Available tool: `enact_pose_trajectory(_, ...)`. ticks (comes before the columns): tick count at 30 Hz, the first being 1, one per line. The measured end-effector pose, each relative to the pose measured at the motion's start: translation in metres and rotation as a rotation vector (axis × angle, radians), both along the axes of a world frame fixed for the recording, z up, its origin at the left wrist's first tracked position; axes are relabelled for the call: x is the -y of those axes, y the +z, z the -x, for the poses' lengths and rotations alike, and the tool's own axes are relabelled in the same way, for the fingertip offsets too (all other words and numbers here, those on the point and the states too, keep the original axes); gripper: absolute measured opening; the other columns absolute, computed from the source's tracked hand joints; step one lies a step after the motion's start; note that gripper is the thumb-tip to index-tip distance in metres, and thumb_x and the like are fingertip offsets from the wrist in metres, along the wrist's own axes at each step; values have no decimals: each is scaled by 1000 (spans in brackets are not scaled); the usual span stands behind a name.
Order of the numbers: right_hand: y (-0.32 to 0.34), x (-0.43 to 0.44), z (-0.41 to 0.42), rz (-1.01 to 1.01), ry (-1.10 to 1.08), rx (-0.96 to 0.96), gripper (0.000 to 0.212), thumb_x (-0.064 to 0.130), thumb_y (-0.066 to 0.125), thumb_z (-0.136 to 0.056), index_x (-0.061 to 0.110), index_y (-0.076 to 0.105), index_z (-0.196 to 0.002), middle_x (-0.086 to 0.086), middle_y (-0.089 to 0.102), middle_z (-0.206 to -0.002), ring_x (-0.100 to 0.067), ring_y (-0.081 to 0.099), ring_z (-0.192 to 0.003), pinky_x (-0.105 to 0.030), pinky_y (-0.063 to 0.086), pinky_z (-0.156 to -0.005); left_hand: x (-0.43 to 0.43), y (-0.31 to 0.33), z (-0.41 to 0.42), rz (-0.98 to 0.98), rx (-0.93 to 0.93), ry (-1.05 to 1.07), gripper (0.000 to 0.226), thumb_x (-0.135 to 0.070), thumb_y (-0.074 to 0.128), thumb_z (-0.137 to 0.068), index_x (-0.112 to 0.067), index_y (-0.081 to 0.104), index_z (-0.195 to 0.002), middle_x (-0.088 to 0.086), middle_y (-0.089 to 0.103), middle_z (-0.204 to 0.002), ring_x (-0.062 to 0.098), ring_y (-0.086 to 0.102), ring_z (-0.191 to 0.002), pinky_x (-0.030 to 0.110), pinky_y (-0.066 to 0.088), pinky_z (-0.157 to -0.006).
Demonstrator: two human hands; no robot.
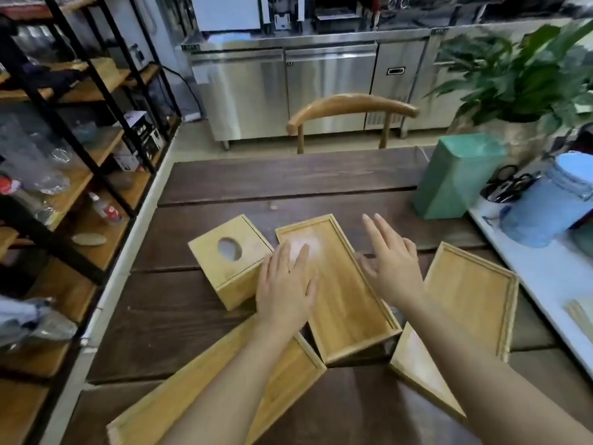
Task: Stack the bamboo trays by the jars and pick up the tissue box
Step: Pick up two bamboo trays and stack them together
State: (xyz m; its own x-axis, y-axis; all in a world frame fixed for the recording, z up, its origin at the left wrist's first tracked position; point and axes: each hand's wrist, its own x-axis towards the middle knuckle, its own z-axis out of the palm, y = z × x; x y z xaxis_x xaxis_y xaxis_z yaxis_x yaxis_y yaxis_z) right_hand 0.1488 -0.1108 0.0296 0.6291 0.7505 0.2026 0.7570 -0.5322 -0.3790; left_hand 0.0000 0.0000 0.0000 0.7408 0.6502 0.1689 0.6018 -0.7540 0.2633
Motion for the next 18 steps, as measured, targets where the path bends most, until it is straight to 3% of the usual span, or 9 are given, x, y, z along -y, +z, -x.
enact_pose_trajectory(1,-12,2,-1,40,-15,-36,62,34,46,-92,25,18,-145,-4,23,-156,-22,27,-140,-37,18,-110,5,-9,-4,47,-93,16,58,-45,40,-89,-18,51,-139,16,51,-145,31,42,-138,41,17,-117)
enact_pose_trajectory(4,-38,9,1,125,-52,-89,61,34,45,-92,23,17,-146,-6,22,-156,-24,27,-140,-41,22,-109,19,-28,-5,-20,-149,33,63,-48,32,-89,-15,49,-140,20,51,-143,33,44,-137,45,17,-114)
enact_pose_trajectory(8,-56,12,4,242,-89,-226,62,39,43,-91,22,17,-145,-6,22,-155,-23,22,-141,-46,21,-110,29,-39,-6,272,-333,94,69,-53,18,-97,-18,1,-154,16,3,-163,28,1,-151,40,-4,-120)
enact_pose_trajectory(11,-66,10,13,325,-131,-380,68,43,45,-89,19,15,-145,-6,22,-155,-25,21,-141,-50,17,-112,32,-32,-16,530,-433,154,79,-56,26,-95,-16,-11,-153,21,-12,-161,32,-13,-150,41,-10,-119)
enact_pose_trajectory(13,-64,3,18,285,-188,-477,75,41,51,-86,16,14,-145,-9,27,-153,-28,25,-139,-50,19,-111,33,-15,-28,846,-342,223,84,-55,39,-93,-20,-9,-153,21,-20,-160,33,-20,-148,44,-8,-119)
enact_pose_trajectory(15,-55,-7,23,228,-262,-611,78,36,55,-83,14,14,-146,-15,29,-150,-35,27,-136,-50,23,-111,31,-5,-37,1121,-106,313,83,-47,50,-92,-24,1,-154,17,-17,-162,32,-18,-148,47,-1,-120)
enact_pose_trajectory(18,-48,-16,21,99,-361,-811,82,37,62,-76,18,20,-143,-16,33,-147,-38,28,-134,-54,23,-110,28,-2,-37,1253,177,441,72,-35,55,-92,-26,16,-152,12,6,-161,34,10,-148,48,18,-117)
